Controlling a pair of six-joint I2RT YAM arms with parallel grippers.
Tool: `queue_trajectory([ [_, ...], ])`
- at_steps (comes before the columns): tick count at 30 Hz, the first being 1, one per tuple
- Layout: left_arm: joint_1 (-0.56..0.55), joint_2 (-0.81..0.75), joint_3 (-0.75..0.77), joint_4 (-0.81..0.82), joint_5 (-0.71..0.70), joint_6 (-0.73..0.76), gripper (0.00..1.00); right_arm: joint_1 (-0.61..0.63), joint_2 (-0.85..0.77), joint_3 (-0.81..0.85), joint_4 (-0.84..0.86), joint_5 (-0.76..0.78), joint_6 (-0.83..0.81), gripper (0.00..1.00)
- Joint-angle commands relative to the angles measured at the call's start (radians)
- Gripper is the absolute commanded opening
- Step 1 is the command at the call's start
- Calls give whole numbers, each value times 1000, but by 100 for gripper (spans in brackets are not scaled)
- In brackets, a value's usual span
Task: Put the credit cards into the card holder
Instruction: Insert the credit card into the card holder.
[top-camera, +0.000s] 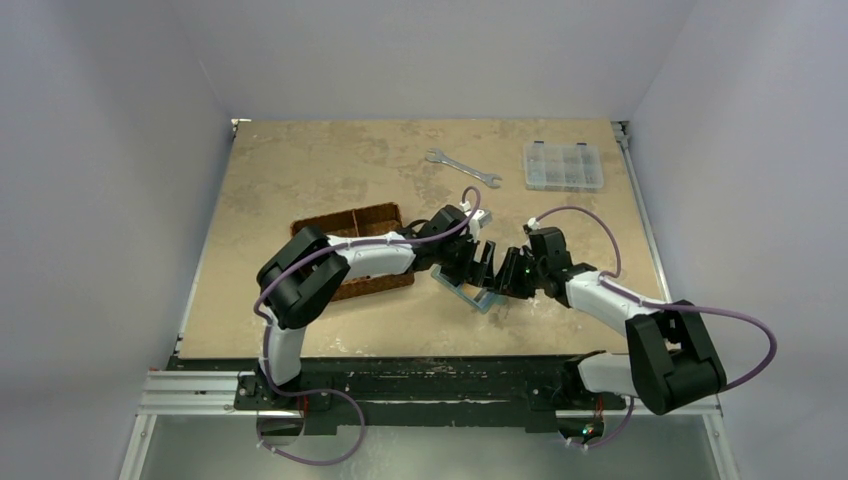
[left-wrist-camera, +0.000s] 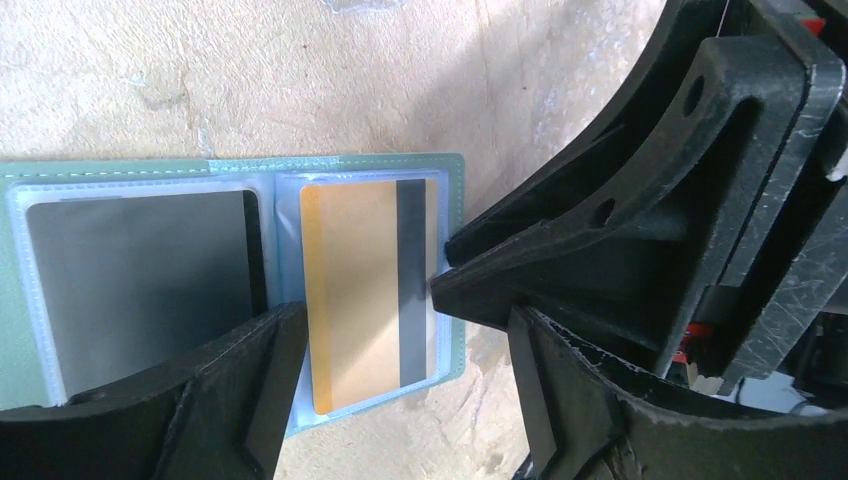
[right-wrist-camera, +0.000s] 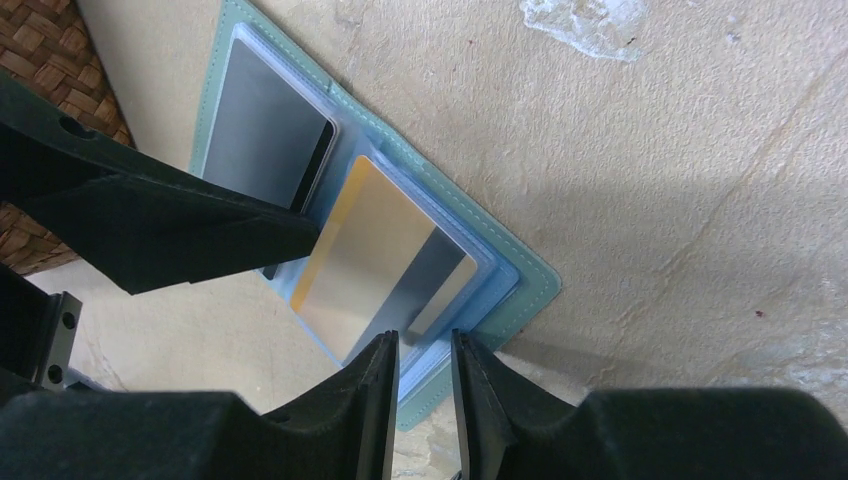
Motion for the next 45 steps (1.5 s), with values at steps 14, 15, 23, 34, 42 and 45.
queue_trajectory([
  [14,-14,-61,-6,12,97,-13,81,6,-64,22,-23,61,-1,39],
  [15,-14,-93,0,-25,46,6,82,5,-69,30,-38,77,-8,41],
  [23,-13,-177,36,-113,-59,65,80,3,-112,46,-94,62,-25,50],
  [34,-9,-17,39,-24,13,35,14,-24,-97,16,-39,1,27,23],
  [42,-9,-1,27,-41,-52,62,10,-29,-65,-6,2,-43,21,31],
  [45,-10,3,23,-49,-70,70,10,-30,-63,-20,12,-51,26,33],
])
